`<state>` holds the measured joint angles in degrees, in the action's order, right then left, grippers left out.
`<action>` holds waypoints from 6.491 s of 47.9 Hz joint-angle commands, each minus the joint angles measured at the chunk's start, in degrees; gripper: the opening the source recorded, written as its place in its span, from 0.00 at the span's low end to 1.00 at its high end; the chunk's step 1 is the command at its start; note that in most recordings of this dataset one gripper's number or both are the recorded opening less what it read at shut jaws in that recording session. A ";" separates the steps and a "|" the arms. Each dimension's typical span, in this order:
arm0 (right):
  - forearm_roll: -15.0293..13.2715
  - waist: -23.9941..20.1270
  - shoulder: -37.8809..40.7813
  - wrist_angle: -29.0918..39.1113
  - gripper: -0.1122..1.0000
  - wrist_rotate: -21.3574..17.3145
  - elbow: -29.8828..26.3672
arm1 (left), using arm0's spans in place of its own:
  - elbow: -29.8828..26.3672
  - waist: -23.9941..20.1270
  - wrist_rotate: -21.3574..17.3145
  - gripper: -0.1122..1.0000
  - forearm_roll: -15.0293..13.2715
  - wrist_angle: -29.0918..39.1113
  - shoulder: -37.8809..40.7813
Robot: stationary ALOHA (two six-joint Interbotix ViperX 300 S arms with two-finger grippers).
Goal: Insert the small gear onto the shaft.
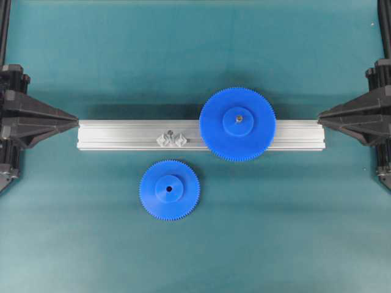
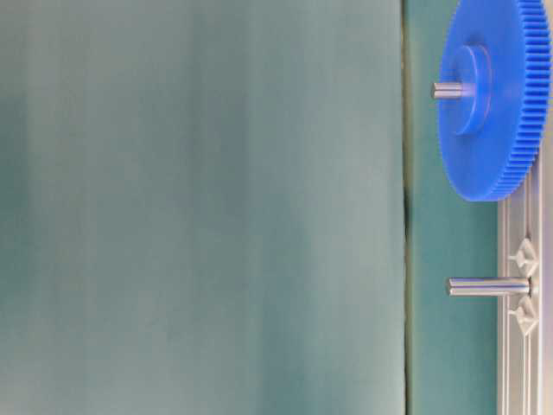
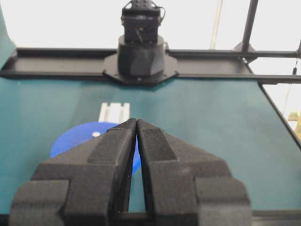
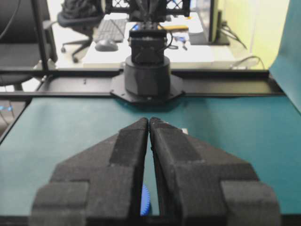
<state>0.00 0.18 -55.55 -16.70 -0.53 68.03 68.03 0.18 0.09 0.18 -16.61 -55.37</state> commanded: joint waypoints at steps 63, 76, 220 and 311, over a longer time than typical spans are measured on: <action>1.67 1.67 -5.71 20.57 0.14 -1.93 0.09 | -17.40 8.17 2.11 0.10 0.79 22.15 27.33; 1.67 1.76 -5.89 23.64 0.14 -1.85 0.44 | -21.27 8.17 7.47 0.10 0.70 23.38 34.10; 1.67 2.20 -7.29 26.19 0.14 -1.93 1.49 | -49.39 9.05 6.59 0.80 1.14 55.63 65.21; 1.76 2.20 -8.00 26.19 0.14 -2.11 2.37 | -48.43 8.09 7.12 0.94 1.14 53.79 70.31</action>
<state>1.76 2.29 -63.81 9.76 -2.11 70.93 19.42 8.09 7.21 1.14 37.97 15.03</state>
